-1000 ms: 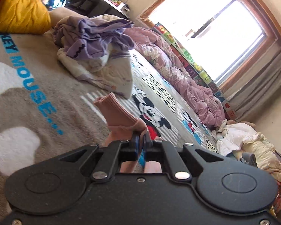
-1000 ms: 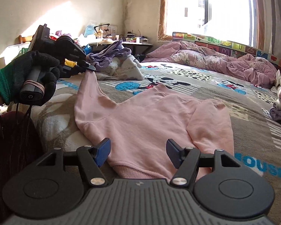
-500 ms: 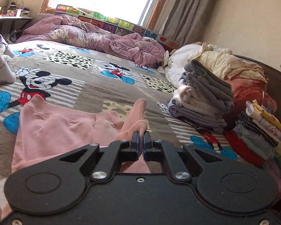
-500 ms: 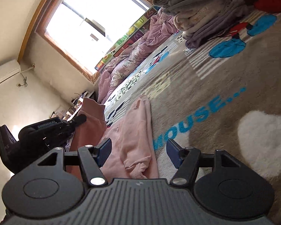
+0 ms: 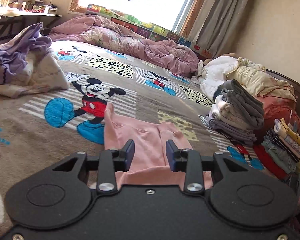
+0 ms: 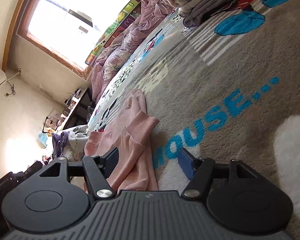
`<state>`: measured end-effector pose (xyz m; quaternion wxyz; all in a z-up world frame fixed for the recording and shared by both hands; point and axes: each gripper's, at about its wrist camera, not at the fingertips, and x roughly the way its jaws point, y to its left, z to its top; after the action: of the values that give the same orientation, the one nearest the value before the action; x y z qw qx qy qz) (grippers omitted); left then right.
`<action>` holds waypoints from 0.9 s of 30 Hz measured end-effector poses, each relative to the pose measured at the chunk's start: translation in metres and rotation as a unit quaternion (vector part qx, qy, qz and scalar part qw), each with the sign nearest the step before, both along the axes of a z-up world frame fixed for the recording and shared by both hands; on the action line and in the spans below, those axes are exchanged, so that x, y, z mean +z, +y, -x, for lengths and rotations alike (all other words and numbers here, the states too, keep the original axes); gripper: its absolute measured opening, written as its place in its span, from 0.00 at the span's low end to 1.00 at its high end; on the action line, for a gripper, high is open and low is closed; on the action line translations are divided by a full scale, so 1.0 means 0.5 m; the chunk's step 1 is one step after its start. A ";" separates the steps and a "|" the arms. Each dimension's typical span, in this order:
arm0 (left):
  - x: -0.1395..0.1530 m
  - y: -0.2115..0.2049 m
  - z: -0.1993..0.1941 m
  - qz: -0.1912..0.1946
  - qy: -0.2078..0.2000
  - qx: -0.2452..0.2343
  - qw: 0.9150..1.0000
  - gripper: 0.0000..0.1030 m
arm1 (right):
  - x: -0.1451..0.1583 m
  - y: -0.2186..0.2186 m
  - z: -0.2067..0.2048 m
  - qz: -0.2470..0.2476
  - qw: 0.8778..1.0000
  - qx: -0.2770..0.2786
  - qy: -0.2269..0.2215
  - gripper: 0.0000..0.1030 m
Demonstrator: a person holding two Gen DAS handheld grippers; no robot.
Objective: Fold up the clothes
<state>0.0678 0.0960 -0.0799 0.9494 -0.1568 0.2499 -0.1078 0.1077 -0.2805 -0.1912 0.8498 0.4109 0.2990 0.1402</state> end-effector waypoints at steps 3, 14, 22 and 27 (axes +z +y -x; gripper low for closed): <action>-0.032 0.004 0.040 -0.041 0.028 -0.010 0.999 0.49 | 0.002 0.013 -0.057 0.008 1.000 0.007 0.007 0.67; -0.120 -0.138 0.078 -0.271 0.029 -0.086 0.958 0.50 | 0.060 0.071 -0.107 0.083 0.995 0.036 -0.029 0.10; -0.134 -0.175 0.097 -0.362 -0.008 -0.100 0.927 0.12 | 0.139 0.032 -0.052 0.054 0.994 0.013 -0.098 0.10; -0.140 -0.199 0.099 -0.369 -0.023 -0.130 0.920 0.12 | 0.161 -0.011 -0.028 0.051 0.992 0.000 -0.116 0.10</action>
<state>0.0184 -0.0036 -0.1498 0.9231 0.2408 0.2681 -0.1341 0.1216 -0.2861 -0.1108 0.8989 0.3476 0.2047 0.1711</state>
